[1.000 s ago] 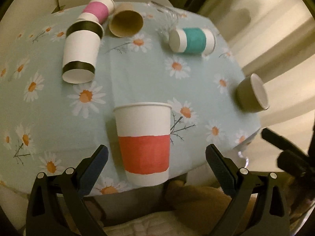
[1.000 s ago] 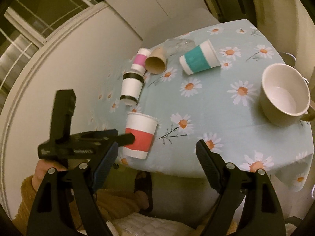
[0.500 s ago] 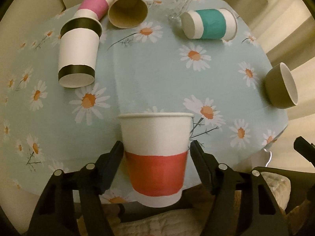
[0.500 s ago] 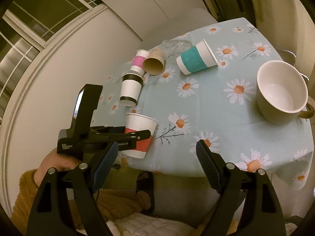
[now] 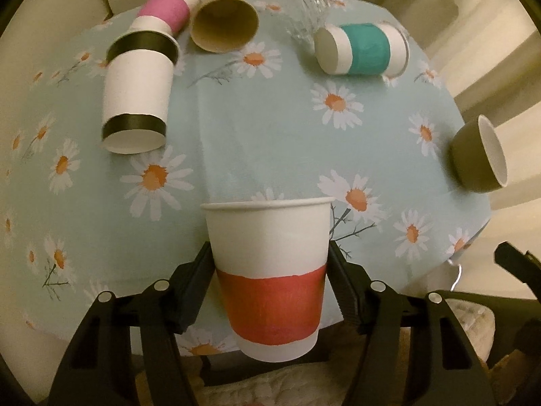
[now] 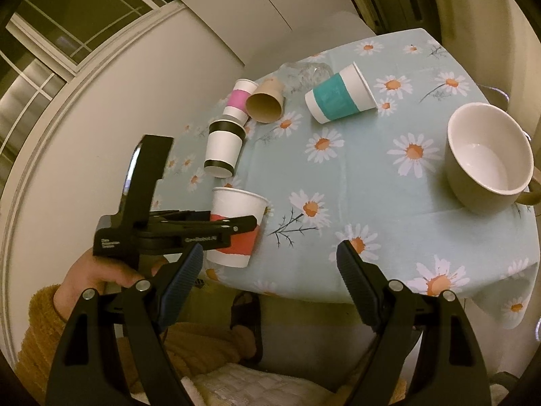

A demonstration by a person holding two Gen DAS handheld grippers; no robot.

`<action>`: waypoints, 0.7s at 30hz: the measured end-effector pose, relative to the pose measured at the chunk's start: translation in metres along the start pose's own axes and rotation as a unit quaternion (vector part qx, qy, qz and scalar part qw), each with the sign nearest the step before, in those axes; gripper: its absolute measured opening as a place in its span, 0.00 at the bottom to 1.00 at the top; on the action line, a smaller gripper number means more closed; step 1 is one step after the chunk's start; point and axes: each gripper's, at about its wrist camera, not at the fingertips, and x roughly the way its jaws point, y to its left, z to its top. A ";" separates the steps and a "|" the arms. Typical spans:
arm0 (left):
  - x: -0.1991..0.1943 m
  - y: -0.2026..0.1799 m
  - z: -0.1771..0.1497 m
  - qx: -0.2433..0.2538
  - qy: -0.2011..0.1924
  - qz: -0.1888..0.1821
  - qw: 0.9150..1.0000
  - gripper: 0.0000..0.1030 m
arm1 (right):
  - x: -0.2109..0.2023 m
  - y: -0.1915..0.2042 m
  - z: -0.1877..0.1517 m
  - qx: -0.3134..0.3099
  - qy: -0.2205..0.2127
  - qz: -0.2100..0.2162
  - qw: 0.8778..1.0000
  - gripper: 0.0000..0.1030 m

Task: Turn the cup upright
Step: 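Grasp the red-banded cup with the left gripper while the right gripper releases it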

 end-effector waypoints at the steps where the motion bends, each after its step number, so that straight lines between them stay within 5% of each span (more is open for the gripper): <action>1: -0.004 0.001 -0.001 -0.002 -0.010 -0.005 1.000 0.61 | 0.001 0.001 0.000 -0.001 0.000 0.000 1.000 0.78; 6: -0.028 0.003 -0.008 -0.013 -0.073 -0.019 0.997 0.61 | 0.004 0.004 -0.002 -0.006 0.001 0.003 1.000 0.78; 11: -0.052 0.006 -0.024 -0.012 -0.171 -0.028 0.985 0.61 | 0.000 0.003 -0.002 0.005 -0.011 0.026 1.000 0.78; 21: -0.049 0.001 -0.069 -0.017 -0.357 -0.006 0.934 0.61 | -0.004 0.010 0.000 0.001 -0.026 0.050 0.998 0.78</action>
